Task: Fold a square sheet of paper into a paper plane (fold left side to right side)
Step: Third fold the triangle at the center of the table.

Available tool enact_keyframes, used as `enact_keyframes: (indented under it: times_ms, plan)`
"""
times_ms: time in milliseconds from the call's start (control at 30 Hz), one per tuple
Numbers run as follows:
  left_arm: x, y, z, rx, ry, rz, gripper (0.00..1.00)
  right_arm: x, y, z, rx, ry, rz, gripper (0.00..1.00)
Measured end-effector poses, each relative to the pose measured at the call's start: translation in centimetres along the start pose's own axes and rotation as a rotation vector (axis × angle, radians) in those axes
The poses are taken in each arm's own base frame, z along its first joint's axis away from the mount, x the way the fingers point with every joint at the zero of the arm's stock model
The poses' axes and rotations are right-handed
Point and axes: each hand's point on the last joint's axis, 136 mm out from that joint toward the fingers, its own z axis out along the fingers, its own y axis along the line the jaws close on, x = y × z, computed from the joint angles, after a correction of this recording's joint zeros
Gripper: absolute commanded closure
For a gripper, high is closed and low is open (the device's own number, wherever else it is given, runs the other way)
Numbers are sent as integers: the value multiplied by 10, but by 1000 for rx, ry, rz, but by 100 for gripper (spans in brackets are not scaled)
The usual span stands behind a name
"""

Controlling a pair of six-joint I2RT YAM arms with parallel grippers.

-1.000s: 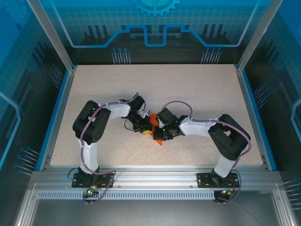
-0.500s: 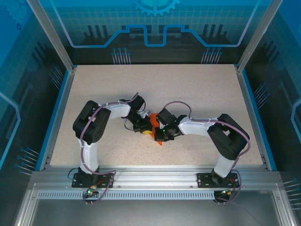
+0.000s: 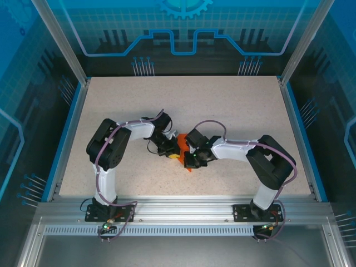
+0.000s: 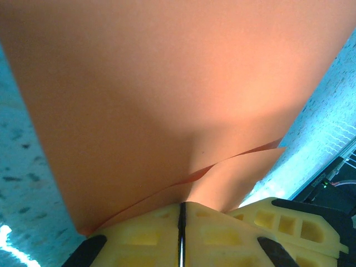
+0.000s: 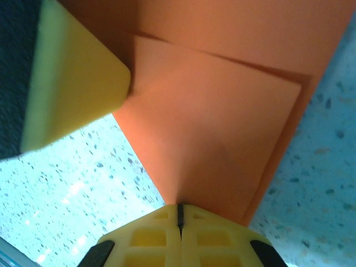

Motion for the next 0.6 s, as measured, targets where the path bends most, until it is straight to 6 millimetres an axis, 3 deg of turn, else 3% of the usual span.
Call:
enact_keyframes:
  times_ms: [600]
  plan:
    - [0, 0, 0, -7, 4, -5, 90, 20, -12, -6, 23, 32, 0, 100]
